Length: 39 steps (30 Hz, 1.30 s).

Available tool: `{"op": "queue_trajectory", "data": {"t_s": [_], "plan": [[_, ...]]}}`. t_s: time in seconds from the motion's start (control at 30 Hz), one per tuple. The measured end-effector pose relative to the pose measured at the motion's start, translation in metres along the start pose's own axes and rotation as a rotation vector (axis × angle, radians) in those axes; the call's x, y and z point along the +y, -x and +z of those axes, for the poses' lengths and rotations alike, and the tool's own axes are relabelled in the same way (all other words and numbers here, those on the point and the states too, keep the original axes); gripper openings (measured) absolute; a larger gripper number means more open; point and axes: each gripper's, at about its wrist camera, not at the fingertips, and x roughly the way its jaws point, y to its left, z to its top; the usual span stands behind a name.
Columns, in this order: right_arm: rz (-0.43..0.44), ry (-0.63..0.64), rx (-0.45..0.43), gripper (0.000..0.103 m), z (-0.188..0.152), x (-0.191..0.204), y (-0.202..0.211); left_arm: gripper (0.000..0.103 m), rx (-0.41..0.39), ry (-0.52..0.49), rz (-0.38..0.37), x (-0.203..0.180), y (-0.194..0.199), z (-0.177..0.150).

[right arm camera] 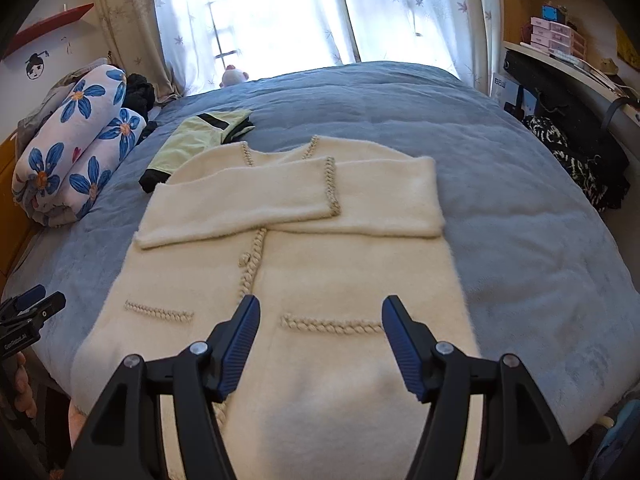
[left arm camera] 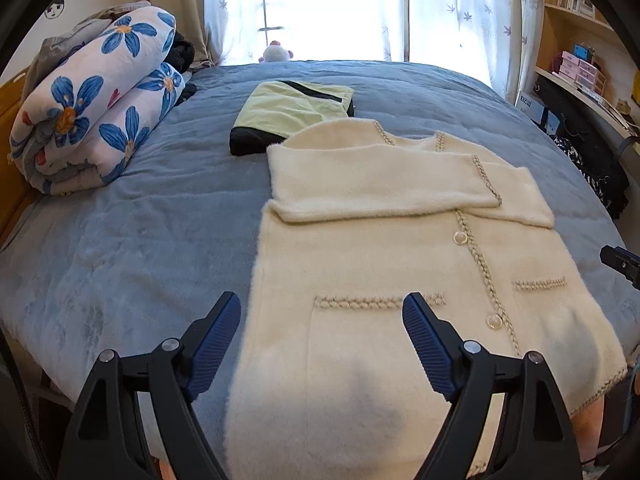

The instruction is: Fold large clothes

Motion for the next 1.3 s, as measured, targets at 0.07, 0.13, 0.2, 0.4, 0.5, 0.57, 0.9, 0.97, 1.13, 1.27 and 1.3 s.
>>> {"op": "queue_trajectory", "data": {"t_s": [0.07,0.13,0.2,0.4,0.5,0.57,0.9,0.97,1.13,1.27,1.3], "plan": [[-0.016,0.000,0.011,0.064,-0.006,-0.008,0.001,0.082,0.016,0.010,-0.003,0.004,-0.001,-0.009],[-0.029,0.001,0.021,0.064,-0.014,-0.016,0.003,0.082,0.034,0.014,-0.001,0.009,-0.004,-0.017],[-0.043,0.006,0.030,0.064,-0.023,-0.026,0.006,0.082,0.069,0.017,-0.007,0.017,-0.010,-0.028],[-0.094,0.028,0.064,0.064,-0.055,-0.062,0.010,0.082,0.145,0.032,-0.059,0.036,-0.027,-0.059],[-0.095,0.015,0.097,0.064,-0.070,-0.088,0.008,0.082,0.175,0.049,-0.066,0.048,-0.037,-0.075],[-0.093,0.007,0.111,0.063,-0.080,-0.103,0.008,0.082,0.195,0.062,-0.069,0.055,-0.043,-0.084],[0.004,-0.119,0.207,0.063,-0.124,-0.159,-0.001,0.082,0.233,0.110,-0.162,0.080,-0.056,-0.114],[0.057,-0.133,0.218,0.063,-0.128,-0.162,-0.002,0.082,0.241,0.117,-0.183,0.082,-0.057,-0.116],[0.175,-0.124,0.261,0.037,-0.136,-0.152,-0.004,0.082,0.239,0.132,-0.233,0.087,-0.057,-0.121],[0.181,-0.090,0.268,0.030,-0.140,-0.141,-0.001,0.082,0.242,0.139,-0.256,0.088,-0.053,-0.125],[0.177,-0.084,0.271,0.030,-0.141,-0.139,0.000,0.081,0.245,0.129,-0.263,0.087,-0.052,-0.126]]}}
